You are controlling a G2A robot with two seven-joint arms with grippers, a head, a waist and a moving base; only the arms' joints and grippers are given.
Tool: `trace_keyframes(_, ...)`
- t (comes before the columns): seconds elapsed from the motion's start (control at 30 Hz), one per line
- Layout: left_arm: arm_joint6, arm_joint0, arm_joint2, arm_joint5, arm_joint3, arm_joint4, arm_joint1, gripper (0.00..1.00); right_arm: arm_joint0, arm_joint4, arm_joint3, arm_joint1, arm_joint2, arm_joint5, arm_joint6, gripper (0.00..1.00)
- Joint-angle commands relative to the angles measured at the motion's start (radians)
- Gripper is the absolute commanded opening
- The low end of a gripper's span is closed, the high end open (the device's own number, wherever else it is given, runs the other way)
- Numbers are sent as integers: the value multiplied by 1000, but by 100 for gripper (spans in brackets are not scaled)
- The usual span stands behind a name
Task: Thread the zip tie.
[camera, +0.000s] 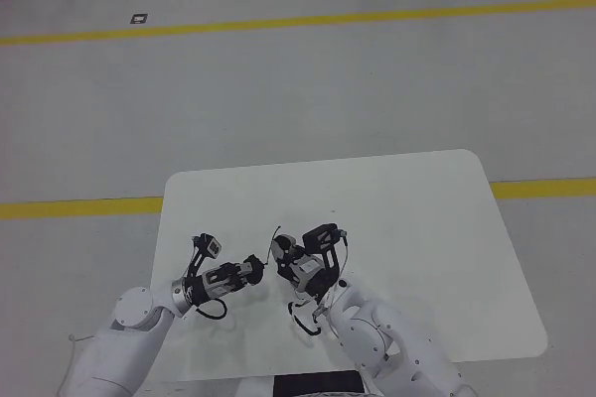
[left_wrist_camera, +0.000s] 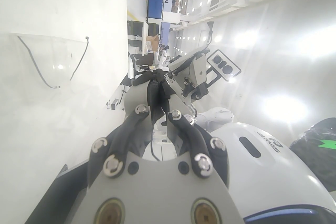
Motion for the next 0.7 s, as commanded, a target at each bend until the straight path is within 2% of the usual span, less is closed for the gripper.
trace_keyframes(0.0,0,0,0,0,0,0,0,0,0,-1,-1,0,0,1,1,0)
trace_keyframes(0.67,0,0,0,0,0,0,0,0,6,0,15,3,-4,6,18,0)
